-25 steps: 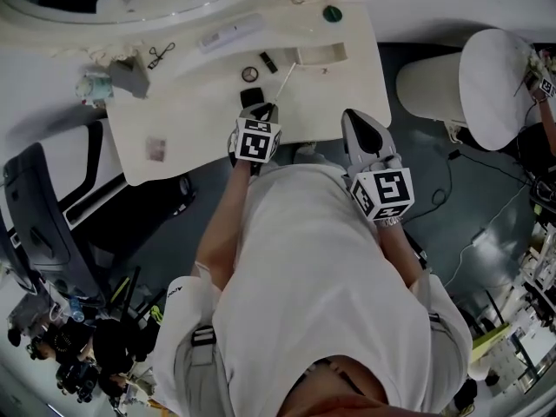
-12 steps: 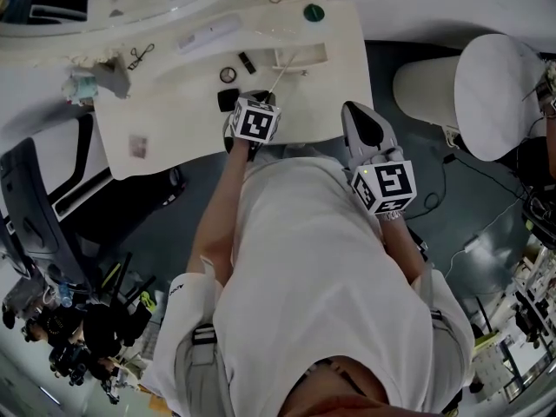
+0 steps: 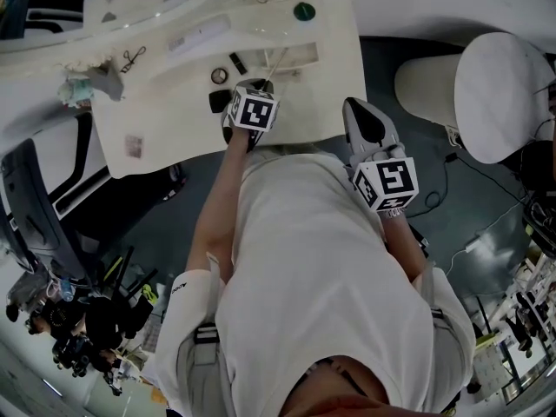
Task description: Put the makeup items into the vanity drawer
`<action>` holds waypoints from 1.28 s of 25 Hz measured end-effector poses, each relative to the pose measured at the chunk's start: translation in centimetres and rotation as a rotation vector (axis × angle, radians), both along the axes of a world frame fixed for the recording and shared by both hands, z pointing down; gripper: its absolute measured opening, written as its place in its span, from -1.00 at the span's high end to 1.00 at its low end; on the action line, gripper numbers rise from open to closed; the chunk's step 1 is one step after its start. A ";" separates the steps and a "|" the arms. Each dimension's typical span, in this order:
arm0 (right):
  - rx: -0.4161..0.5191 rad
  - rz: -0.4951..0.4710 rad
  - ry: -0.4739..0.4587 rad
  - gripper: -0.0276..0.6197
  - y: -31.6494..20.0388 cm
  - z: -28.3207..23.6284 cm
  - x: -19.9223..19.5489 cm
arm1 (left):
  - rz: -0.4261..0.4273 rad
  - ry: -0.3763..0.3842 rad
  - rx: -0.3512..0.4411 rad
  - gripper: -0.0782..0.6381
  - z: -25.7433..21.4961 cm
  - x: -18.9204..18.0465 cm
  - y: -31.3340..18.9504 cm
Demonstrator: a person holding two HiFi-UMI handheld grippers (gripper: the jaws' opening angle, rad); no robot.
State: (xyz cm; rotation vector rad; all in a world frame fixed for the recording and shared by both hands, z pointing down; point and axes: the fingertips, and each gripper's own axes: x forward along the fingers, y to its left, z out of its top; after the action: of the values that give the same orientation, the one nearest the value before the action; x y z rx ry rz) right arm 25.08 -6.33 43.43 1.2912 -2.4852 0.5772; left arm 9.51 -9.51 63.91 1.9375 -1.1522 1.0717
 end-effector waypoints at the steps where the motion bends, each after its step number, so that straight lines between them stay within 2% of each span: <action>1: -0.003 0.003 0.000 0.89 -0.1 0.1 0.3 | 0.000 0.000 0.009 0.69 -0.1 0.3 -0.3; 10: -0.020 0.035 0.002 0.89 -0.4 0.3 2.3 | 0.048 -0.047 0.067 0.69 -0.8 2.2 -3.9; 19: -0.037 0.049 0.016 0.89 -0.2 0.8 3.0 | 0.071 -0.055 0.078 0.68 0.6 3.4 -5.1; 26: -0.043 0.062 0.024 0.89 -0.6 1.4 3.2 | 0.050 -0.084 0.158 0.66 0.7 2.9 -6.6; 29: -0.045 0.058 0.026 0.89 -0.5 1.6 2.9 | 0.045 -0.072 0.176 0.48 0.5 2.8 -6.2; 32: -0.045 0.043 0.029 0.89 -0.2 1.6 2.1 | 0.027 -0.060 0.200 0.48 0.0 2.1 -5.6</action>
State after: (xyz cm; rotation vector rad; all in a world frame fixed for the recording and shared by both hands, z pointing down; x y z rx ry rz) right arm 27.22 -6.56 45.01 1.3297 -2.4122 0.6170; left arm 11.65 -15.12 63.87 2.0907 -1.3128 1.0705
